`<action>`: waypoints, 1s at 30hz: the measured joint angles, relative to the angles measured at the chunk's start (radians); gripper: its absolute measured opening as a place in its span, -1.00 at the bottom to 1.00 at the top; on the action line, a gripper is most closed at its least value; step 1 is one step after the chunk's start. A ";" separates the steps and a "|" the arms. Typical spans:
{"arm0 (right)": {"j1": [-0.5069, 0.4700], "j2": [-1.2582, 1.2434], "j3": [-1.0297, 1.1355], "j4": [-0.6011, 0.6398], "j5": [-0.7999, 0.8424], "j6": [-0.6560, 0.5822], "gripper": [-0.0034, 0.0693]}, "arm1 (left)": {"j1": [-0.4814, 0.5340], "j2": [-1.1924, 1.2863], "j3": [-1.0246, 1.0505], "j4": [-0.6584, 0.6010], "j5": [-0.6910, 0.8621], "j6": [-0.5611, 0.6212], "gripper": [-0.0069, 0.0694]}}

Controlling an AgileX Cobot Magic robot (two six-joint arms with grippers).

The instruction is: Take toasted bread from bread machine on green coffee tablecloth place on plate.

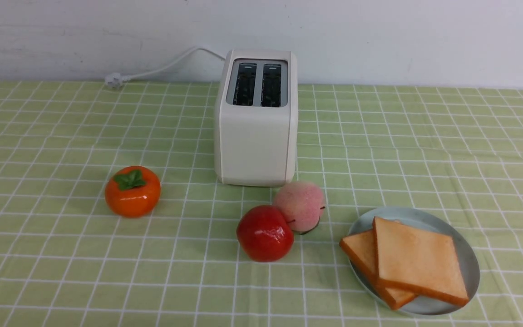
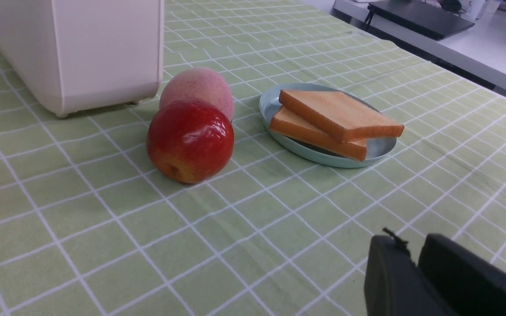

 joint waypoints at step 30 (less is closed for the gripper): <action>0.000 0.000 0.000 0.000 0.000 0.004 -0.92 | 0.000 0.000 0.000 -0.026 0.043 0.004 -0.51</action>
